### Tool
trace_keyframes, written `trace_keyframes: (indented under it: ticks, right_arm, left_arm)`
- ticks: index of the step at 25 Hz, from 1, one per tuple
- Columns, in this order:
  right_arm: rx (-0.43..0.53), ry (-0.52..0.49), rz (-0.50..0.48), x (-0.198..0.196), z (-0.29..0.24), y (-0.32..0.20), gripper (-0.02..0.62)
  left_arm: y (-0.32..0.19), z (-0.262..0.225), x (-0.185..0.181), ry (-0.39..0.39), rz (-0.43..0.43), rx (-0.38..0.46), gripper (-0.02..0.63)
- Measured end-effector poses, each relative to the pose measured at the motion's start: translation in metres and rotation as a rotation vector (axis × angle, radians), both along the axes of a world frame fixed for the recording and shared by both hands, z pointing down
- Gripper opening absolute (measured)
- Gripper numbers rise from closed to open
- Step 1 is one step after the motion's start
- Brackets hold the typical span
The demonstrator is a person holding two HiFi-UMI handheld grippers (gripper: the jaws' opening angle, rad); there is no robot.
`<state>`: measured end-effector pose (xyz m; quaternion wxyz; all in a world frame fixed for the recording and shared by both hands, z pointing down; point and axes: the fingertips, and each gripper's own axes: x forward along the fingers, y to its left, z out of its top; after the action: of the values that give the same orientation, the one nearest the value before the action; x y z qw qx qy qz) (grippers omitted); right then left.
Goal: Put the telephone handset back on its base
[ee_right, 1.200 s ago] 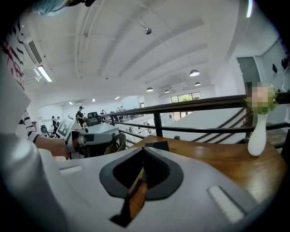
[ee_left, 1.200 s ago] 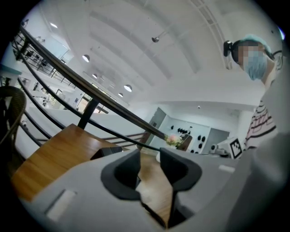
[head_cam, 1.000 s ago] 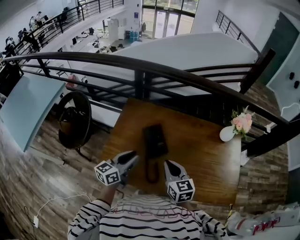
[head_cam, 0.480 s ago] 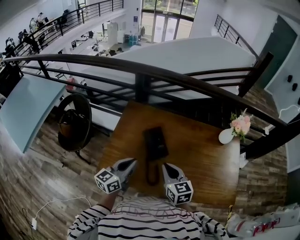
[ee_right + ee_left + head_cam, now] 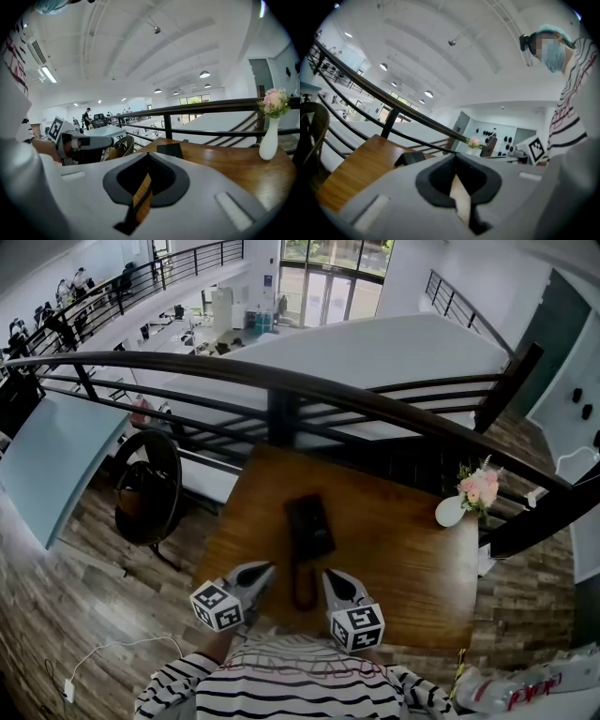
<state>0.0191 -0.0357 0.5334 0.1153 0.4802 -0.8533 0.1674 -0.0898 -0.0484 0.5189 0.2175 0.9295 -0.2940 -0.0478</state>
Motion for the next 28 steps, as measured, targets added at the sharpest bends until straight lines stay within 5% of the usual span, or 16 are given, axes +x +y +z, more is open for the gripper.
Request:
trace_keyframes:
  ticks: [28]
  right_arm:
    - [-0.033, 0.015, 0.009, 0.0028, 0.0054, 0.0084, 0.000]
  left_arm:
    - [0.0102, 0.0081, 0.0038, 0.001, -0.003, -0.045, 0.003]
